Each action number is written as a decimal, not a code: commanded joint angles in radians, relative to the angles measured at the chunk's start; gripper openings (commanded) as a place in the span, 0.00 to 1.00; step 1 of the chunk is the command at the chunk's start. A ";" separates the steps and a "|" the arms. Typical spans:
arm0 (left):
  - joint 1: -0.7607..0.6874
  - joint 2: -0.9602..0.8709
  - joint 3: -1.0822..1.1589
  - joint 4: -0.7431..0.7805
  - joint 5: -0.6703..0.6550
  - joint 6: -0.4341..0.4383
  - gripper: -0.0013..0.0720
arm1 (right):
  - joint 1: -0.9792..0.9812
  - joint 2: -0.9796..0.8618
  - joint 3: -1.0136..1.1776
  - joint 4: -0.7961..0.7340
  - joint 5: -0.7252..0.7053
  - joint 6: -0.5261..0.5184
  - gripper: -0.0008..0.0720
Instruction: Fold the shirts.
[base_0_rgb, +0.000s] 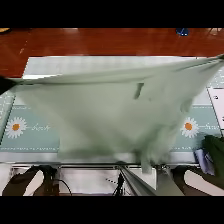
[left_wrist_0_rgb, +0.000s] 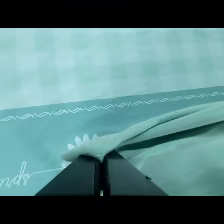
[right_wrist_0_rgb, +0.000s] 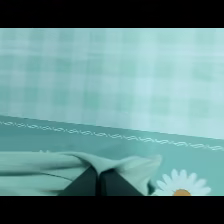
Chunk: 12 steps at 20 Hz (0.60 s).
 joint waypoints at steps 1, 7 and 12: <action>-0.001 -0.203 -0.065 -0.043 0.155 0.054 0.05 | 0.011 -0.188 0.001 0.015 -0.096 0.013 0.05; -0.001 -0.453 -0.060 -0.161 0.359 0.127 0.05 | 0.133 -0.362 0.001 -0.141 -0.421 -0.042 0.05; -0.043 -0.531 -0.061 -0.163 0.660 0.126 0.06 | 0.164 -0.459 0.001 -0.160 -0.680 -0.024 0.05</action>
